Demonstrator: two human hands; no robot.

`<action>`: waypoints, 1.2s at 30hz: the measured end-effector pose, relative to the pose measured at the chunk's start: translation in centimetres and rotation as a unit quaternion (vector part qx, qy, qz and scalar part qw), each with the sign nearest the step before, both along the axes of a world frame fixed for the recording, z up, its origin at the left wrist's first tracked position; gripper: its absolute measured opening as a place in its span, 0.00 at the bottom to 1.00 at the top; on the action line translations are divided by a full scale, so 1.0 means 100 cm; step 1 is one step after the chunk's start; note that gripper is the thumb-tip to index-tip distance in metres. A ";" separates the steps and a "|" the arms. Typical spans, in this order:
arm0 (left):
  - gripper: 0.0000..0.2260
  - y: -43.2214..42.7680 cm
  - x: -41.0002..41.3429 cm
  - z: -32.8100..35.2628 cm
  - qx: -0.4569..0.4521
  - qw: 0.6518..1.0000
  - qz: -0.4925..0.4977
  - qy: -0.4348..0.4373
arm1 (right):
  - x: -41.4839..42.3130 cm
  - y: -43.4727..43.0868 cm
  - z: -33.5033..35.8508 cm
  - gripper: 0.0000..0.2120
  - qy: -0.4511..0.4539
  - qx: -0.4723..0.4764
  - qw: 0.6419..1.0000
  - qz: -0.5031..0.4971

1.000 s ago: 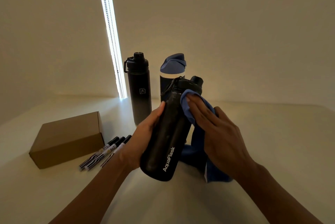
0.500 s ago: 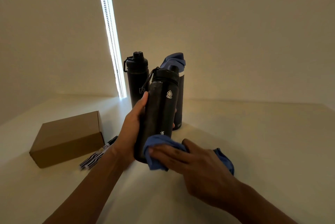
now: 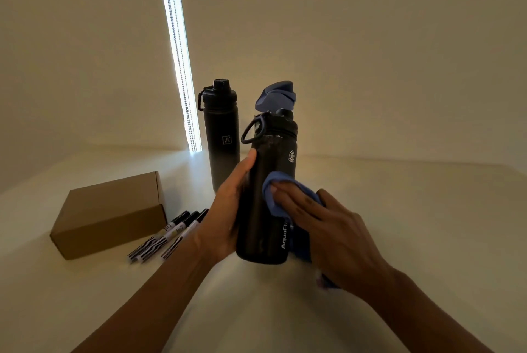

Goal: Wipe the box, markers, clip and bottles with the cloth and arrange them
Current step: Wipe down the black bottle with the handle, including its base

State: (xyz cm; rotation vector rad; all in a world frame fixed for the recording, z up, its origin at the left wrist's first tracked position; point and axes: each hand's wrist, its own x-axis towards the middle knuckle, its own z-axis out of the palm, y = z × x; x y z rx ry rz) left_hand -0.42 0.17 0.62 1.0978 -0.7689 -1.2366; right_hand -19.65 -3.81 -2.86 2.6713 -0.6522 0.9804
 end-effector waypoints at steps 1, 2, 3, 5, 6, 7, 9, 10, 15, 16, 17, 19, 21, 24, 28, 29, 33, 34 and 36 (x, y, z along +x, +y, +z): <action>0.26 -0.001 -0.001 -0.002 -0.001 1.000 0.006 -0.008 | 0.002 -0.002 0.001 0.46 -0.020 -0.007 1.000 -0.009; 0.25 -0.002 -0.001 -0.003 -0.003 1.000 0.006 -0.014 | 0.004 -0.004 0.002 0.42 -0.037 -0.006 0.999 -0.016; 0.25 -0.003 -0.001 -0.004 -0.008 1.000 0.003 -0.020 | 0.006 -0.007 0.004 0.40 -0.050 0.002 0.999 -0.016; 0.24 -0.004 0.001 -0.005 -0.017 0.999 -0.008 -0.031 | 0.008 -0.011 0.003 0.37 -0.082 0.029 0.996 -0.004; 0.24 -0.004 0.003 -0.005 -0.021 0.999 -0.012 -0.035 | 0.009 -0.014 0.003 0.34 -0.102 0.044 0.994 0.004; 0.24 -0.004 0.006 -0.006 -0.025 0.999 -0.017 -0.040 | 0.011 -0.016 0.001 0.30 -0.117 0.058 0.991 0.010; 0.25 -0.004 0.008 -0.008 -0.035 0.998 -0.028 -0.050 | 0.013 -0.014 0.002 0.28 -0.128 0.094 0.987 0.020; 0.24 -0.004 0.007 -0.008 -0.042 0.997 -0.031 -0.055 | 0.014 -0.012 0.005 0.30 -0.125 0.110 0.986 0.027; 0.19 -0.001 0.005 -0.009 -0.083 0.995 -0.011 -0.050 | 0.014 0.003 0.002 0.23 -0.103 0.135 0.984 0.057; 0.19 -0.001 0.006 -0.007 -0.088 0.995 -0.003 -0.045 | 0.013 0.006 -0.002 0.32 -0.077 0.115 0.989 0.057; 0.21 -0.001 0.009 -0.006 -0.092 0.995 0.011 -0.036 | 0.013 0.008 -0.008 0.42 -0.048 0.104 0.992 0.055; 0.22 0.000 0.014 -0.003 -0.098 0.995 0.026 -0.019 | 0.014 0.011 -0.014 0.51 -0.028 0.094 0.994 0.041; 0.23 -0.001 0.017 -0.002 -0.103 0.994 0.018 -0.022 | 0.014 0.008 -0.013 0.54 -0.030 0.061 0.997 0.033; 0.22 0.004 0.014 -0.001 -0.111 0.992 -0.015 -0.053 | 0.011 0.000 -0.006 0.50 -0.040 0.000 0.999 0.018; 0.21 0.009 0.005 -0.001 -0.090 0.989 -0.088 -0.071 | 0.004 -0.006 0.003 0.27 -0.104 -0.013 0.994 0.025; 0.19 0.010 0.003 -0.002 -0.087 0.989 -0.095 -0.072 | 0.002 -0.008 0.003 0.25 -0.112 -0.007 0.993 0.026; 0.22 0.009 -0.001 -0.001 -0.050 0.990 -0.101 -0.087 | -0.005 -0.016 0.005 0.35 -0.114 0.033 0.993 0.014; 0.27 0.008 0.000 -0.001 -0.037 0.991 -0.098 -0.087 | -0.006 -0.019 0.004 0.36 -0.116 0.039 0.992 0.013; 0.34 0.006 0.004 -0.002 -0.017 0.992 -0.098 -0.078 | -0.007 -0.022 0.004 0.36 -0.131 0.053 0.990 0.028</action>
